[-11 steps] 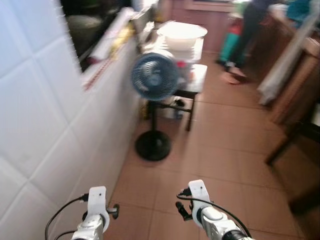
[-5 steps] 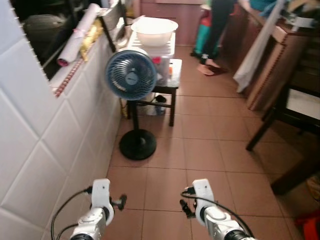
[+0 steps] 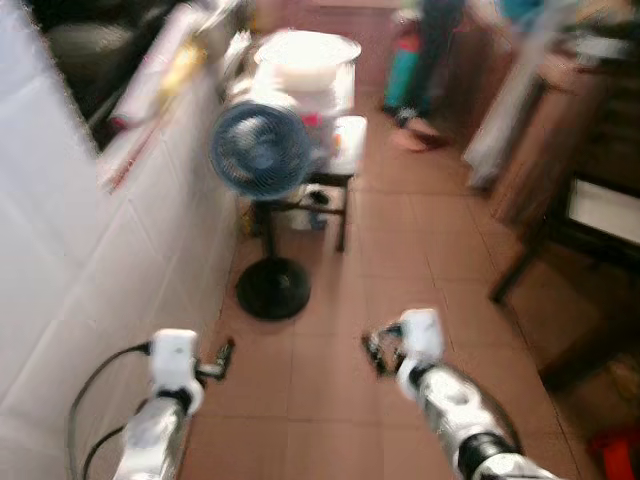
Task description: Setting the table
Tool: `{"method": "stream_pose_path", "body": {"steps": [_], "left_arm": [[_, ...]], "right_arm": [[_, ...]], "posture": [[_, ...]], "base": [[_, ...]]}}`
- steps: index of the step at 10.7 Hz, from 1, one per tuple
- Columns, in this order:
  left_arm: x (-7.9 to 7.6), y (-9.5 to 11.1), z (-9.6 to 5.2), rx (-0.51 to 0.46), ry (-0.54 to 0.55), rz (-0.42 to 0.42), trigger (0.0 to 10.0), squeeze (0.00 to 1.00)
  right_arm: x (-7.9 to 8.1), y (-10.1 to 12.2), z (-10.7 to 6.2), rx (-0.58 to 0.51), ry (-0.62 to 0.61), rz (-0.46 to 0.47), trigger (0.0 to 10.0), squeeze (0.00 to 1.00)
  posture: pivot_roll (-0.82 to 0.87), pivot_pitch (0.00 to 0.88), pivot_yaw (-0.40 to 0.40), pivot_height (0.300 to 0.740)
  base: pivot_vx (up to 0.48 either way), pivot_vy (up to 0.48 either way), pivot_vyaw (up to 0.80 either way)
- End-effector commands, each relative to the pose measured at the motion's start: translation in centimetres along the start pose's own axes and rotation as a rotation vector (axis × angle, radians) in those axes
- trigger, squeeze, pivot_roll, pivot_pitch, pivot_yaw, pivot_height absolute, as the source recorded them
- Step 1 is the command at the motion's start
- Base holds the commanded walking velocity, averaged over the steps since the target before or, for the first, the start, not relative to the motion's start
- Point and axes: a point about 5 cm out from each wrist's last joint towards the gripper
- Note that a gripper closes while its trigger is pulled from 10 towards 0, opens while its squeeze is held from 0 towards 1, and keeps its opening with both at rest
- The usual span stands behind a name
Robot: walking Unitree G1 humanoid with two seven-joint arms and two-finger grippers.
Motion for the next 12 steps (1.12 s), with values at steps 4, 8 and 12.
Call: {"method": "stream_pose_path", "body": {"steps": [4, 8, 12], "left_arm": [[-1.5, -0.2, -4.3, -0.055, -0.058, 0.09, 10.0, 0.0], [-2.1, 1.1, -3.4, -0.043, -0.106, 0.119, 10.0, 0.0], [-3.7, 1.1, -2.6, -0.026, -0.114, 0.126, 10.0, 0.0]], "right_arm": [[-2.0, 0.7, -2.8, -0.119, -0.045, -0.06, 10.0, 0.0], [-1.8, 0.5, -5.4, -0.174, -0.116, -0.02, 10.0, 0.0], [-2.4, 0.8, -8.0, -0.183, -0.188, -0.051, 10.0, 0.0]], "posture": [[0.0, 0.0, -0.002, 0.74], [-0.06, 0.023, 0.072, 0.74], [-0.13, 0.061, 0.052, 0.74]], "base": [[0.0, 0.0, 0.0], [0.0, 0.0, 0.0], [0.0, 0.0, 0.0]]}}
Point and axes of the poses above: a point about 5 cm out from each wrist's last joint towards the gripper, its own z axis pointing out of the wrist towards the gripper, its own y axis along the axis of the wrist's last joint, x = y × z, and after that the axes turned 5 degrees about -z, right-handed
